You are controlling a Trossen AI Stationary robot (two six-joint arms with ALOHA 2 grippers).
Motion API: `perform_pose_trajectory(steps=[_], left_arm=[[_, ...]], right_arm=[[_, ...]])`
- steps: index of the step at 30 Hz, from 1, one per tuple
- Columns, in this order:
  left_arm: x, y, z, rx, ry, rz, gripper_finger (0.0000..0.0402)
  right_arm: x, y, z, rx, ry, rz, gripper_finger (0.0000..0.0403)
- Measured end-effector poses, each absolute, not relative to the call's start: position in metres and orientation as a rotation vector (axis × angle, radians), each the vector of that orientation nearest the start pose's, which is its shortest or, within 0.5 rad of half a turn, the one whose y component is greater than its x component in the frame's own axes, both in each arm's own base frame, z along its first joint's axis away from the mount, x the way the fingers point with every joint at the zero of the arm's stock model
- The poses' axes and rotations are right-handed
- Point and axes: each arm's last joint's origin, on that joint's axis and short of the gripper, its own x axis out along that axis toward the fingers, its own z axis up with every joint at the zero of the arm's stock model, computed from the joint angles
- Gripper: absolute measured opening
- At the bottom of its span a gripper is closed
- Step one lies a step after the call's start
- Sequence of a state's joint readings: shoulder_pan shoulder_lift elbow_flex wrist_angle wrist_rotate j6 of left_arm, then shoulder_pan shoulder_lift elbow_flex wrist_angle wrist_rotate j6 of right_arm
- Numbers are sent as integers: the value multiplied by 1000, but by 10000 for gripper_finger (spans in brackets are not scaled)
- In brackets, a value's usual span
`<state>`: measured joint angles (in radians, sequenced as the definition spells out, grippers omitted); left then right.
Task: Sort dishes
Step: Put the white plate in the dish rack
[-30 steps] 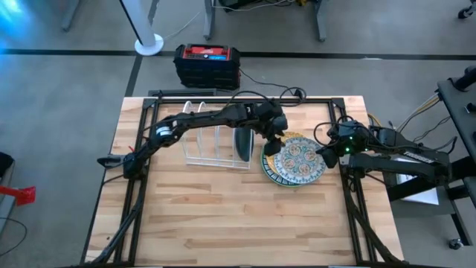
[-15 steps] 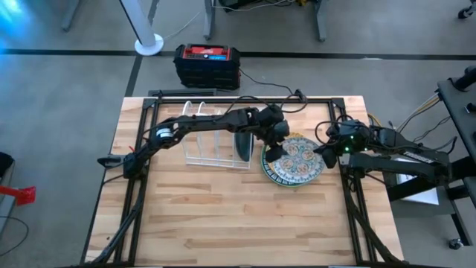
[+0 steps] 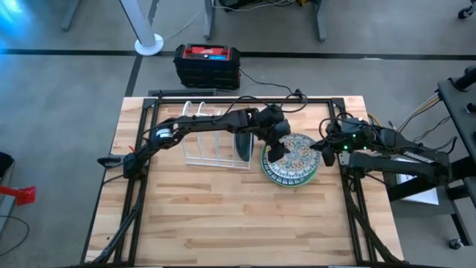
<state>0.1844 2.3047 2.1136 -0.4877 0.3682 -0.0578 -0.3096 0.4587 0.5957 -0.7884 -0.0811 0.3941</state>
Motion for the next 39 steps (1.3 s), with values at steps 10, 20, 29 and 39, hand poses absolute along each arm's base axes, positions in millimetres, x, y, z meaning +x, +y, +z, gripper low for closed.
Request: perform_pose_trajectory(steps=[10, 20, 29, 39], left_arm=[[515, 86, 253, -343, 668, -111, 21], [518, 83, 255, -314, 633, -100, 21], [519, 79, 259, -321, 613, -110, 21], [505, 75, 291, -271, 588, -13, 21]], right_arm=[[91, -27, 256, 450, 586, -339, 0], [92, -27, 257, 476, 571, -343, 49], [92, -27, 258, 489, 560, -341, 133], [74, -21, 292, 477, 524, -332, 177]])
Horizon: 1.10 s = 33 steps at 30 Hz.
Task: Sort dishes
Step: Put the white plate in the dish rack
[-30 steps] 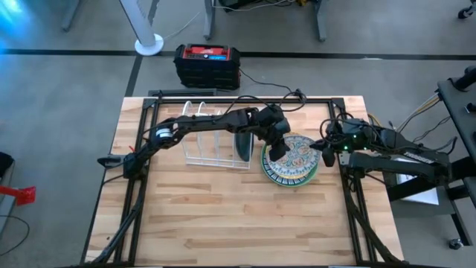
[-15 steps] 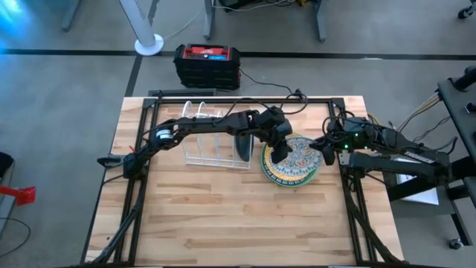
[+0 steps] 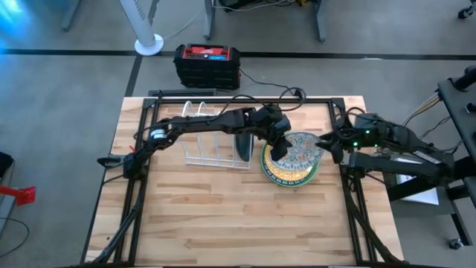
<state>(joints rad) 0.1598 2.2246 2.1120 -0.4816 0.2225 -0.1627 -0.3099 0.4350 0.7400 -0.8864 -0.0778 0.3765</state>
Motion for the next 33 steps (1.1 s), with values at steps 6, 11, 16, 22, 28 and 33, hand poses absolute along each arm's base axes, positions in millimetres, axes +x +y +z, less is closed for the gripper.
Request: perform_pose_trajectory(steps=[6, 11, 16, 22, 28, 33], left_arm=[[486, 62, 320, -189, 613, 106, 21], [463, 40, 358, -123, 575, 166, 21], [437, 19, 390, -37, 550, 327, 21], [412, 4, 410, 22, 530, 552, 21], [396, -7, 407, 59, 551, 821, 21], [388, -16, 412, 69, 502, 930, 21]], right_arm=[[59, -16, 317, 450, 431, -312, 183], [48, -13, 322, 441, 376, -304, 183], [43, -12, 321, 442, 348, -315, 183], [42, -13, 321, 434, 339, -355, 183], [43, -13, 319, 427, 341, -358, 183], [46, -15, 313, 420, 355, -381, 181]])
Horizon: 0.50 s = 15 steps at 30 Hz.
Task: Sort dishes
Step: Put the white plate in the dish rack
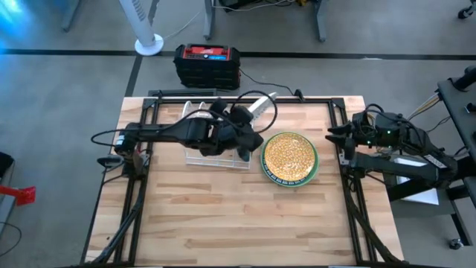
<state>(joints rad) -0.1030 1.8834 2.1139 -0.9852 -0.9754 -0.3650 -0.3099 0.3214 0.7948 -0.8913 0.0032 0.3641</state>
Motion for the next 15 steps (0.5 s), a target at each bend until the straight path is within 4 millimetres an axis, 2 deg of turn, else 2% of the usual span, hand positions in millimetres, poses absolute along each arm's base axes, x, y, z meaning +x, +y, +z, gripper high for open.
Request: perform_pose_trajectory(steps=[6, 15], left_arm=[[375, -26, 412, 62, 446, 1058, 21], [364, -28, 397, 9, 463, 1162, 21]], right_arm=[[50, -16, 307, 422, 365, -383, 181], [54, -17, 308, 407, 329, -375, 181]])
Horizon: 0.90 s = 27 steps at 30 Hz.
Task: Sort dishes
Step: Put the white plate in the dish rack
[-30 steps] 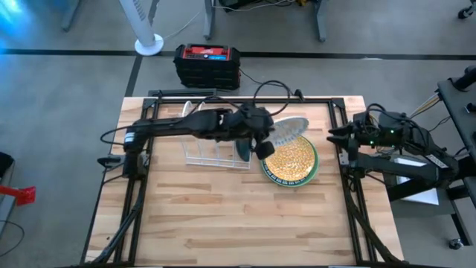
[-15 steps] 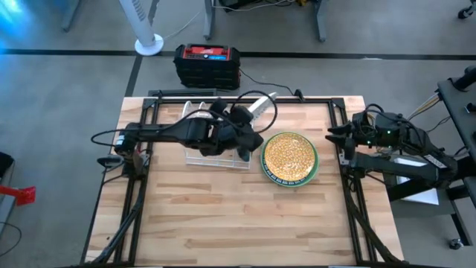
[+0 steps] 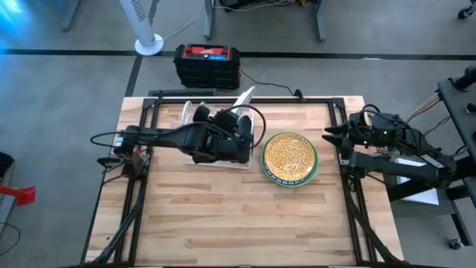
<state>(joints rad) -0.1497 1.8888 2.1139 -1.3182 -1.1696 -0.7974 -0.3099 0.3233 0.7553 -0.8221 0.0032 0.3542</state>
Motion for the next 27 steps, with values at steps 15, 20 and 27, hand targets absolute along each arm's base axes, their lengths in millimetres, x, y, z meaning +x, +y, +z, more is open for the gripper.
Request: perform_pose_trajectory(steps=[15, 20, 27], left_arm=[[352, -29, 381, -109, 520, 1237, 21], [359, -30, 371, -108, 552, 1238, 21], [360, -27, 367, -106, 558, 1250, 21]], right_arm=[[61, -20, 296, 409, 346, -378, 181], [62, -20, 296, 408, 336, -376, 181], [62, -20, 296, 408, 337, -376, 181]])
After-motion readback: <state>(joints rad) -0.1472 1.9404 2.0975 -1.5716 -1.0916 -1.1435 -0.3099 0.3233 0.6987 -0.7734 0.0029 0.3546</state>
